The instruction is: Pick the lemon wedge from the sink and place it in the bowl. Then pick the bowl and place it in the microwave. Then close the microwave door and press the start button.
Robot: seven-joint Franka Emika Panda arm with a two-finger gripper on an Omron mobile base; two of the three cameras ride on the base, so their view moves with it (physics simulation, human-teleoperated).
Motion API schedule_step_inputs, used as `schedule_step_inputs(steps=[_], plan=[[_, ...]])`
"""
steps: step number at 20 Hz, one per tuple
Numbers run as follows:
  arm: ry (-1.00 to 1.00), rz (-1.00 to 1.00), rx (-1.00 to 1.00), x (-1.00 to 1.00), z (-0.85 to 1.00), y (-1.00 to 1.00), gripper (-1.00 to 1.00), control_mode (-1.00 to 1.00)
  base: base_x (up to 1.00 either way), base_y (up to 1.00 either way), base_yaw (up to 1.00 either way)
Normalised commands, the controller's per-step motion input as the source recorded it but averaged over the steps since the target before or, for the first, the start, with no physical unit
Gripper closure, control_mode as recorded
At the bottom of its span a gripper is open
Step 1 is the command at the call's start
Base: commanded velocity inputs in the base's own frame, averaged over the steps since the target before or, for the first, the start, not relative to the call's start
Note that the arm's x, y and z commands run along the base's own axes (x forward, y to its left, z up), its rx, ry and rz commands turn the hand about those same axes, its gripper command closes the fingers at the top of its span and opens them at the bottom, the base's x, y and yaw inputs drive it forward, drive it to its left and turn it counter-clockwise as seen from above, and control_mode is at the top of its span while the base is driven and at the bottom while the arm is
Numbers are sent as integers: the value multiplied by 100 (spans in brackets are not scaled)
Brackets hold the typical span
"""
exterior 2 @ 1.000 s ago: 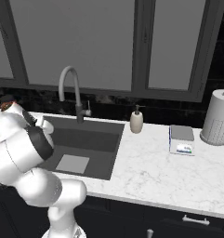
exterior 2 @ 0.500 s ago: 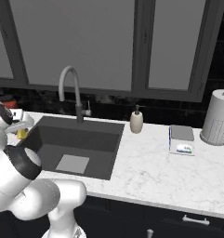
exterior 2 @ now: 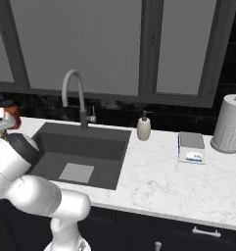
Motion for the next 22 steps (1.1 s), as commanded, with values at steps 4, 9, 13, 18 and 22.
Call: schedule_step_inputs(steps=[4,9,13,18,22], plan=[[10,16,1,0,-17,100,100,-100,0,0,0],[5,13,0,0,-45,94,100,-100,0,0,0],[2,9,0,-1,-48,85,100,-100,0,0,0],[4,1,0,0,-18,62,100,-100,0,0,0],[15,0,0,0,19,59,100,-100,0,0,0]])
